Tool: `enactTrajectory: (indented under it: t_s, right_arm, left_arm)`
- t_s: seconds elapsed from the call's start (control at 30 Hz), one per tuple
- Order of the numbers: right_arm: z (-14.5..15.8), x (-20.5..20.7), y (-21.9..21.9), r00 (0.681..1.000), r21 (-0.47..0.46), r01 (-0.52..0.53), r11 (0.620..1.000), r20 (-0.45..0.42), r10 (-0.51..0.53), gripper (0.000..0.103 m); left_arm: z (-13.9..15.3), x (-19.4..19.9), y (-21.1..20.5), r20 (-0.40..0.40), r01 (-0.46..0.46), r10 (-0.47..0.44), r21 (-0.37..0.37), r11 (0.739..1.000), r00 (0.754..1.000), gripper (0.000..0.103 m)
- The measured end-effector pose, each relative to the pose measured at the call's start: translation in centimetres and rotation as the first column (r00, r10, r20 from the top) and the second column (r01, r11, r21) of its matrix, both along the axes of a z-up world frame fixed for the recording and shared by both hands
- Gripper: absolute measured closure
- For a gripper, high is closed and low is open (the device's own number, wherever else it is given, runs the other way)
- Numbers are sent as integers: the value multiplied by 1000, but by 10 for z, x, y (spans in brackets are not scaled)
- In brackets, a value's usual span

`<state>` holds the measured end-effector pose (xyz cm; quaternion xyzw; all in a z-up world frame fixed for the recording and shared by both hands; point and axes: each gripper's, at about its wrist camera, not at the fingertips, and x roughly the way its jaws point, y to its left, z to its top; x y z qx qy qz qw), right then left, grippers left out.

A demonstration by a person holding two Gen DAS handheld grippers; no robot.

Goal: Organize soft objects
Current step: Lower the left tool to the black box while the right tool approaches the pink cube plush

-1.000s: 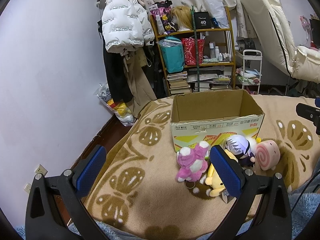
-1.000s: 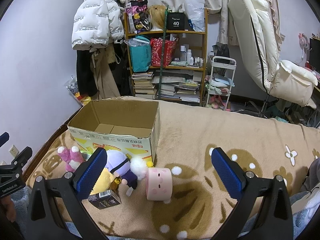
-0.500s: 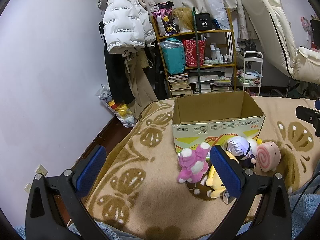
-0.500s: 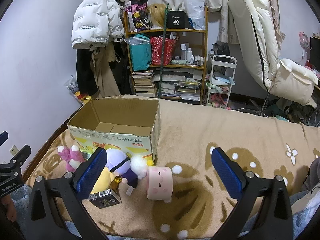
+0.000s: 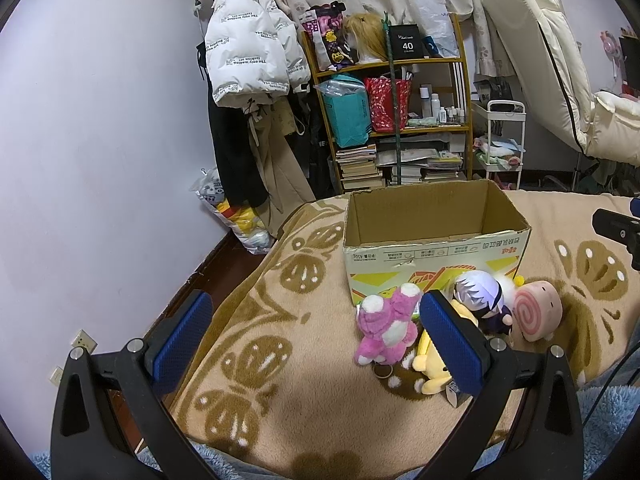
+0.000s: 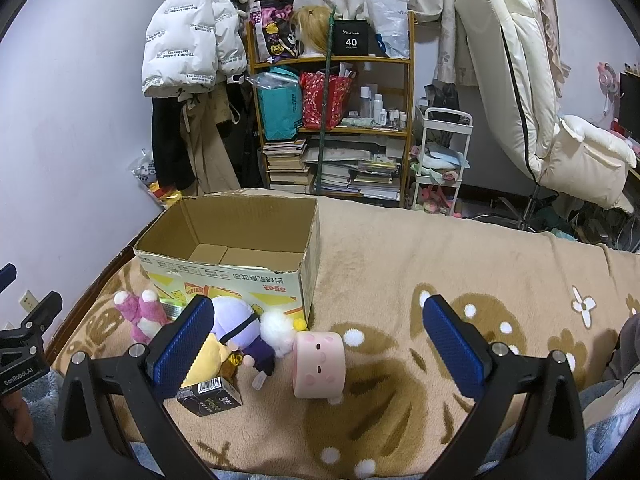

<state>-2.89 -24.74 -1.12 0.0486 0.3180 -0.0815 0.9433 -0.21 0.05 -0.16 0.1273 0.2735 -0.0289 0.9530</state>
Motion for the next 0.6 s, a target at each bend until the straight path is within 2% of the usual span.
enactTrajectory:
  t_s: [0.37, 0.6]
  right_arm:
    - [-1, 1, 0, 1000, -1, 5, 1000, -3, -5, 0]
    - [-9, 6, -1, 999, 18, 13, 1000, -37, -12, 0]
  left_arm:
    - [-5, 0, -4, -18, 10, -10, 19, 1000, 1000, 1]
    - [-13, 8, -15, -68, 31, -29, 20, 999, 997, 1]
